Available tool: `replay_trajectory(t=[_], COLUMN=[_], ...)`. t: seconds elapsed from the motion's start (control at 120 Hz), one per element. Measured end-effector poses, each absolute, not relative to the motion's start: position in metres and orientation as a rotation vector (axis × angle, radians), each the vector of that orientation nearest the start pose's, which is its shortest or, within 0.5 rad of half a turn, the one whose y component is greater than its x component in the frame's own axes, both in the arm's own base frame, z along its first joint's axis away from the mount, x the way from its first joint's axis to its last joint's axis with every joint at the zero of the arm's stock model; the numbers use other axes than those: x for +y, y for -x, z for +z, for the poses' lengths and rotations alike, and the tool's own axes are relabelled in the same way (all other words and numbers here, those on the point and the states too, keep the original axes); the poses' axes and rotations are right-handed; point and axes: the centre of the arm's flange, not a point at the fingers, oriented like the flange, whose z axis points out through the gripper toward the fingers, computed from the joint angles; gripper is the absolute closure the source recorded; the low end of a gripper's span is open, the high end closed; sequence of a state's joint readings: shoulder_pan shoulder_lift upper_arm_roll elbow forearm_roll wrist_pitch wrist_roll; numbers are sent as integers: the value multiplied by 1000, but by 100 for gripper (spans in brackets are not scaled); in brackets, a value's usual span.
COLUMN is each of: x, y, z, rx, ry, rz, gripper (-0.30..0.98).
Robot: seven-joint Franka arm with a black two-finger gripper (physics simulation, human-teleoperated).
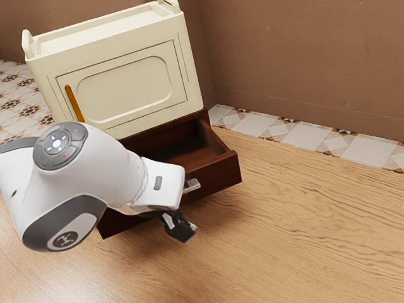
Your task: Pull the drawer handle with one arm to open the drawer
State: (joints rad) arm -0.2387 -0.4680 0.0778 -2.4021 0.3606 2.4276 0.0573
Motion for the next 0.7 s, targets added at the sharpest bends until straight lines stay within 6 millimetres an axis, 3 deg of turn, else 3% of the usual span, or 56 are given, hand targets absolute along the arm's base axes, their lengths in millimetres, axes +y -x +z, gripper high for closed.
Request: replay_trajectory(t=[0.467, 0.583, 0.7], x=[-59, -77, -110], y=[-430, -422, -417], z=[561, 593, 654], rx=[577, 613, 660], ry=[2729, 2672, 2711], rz=[-755, -793, -832], gripper=[0, 0, 0])
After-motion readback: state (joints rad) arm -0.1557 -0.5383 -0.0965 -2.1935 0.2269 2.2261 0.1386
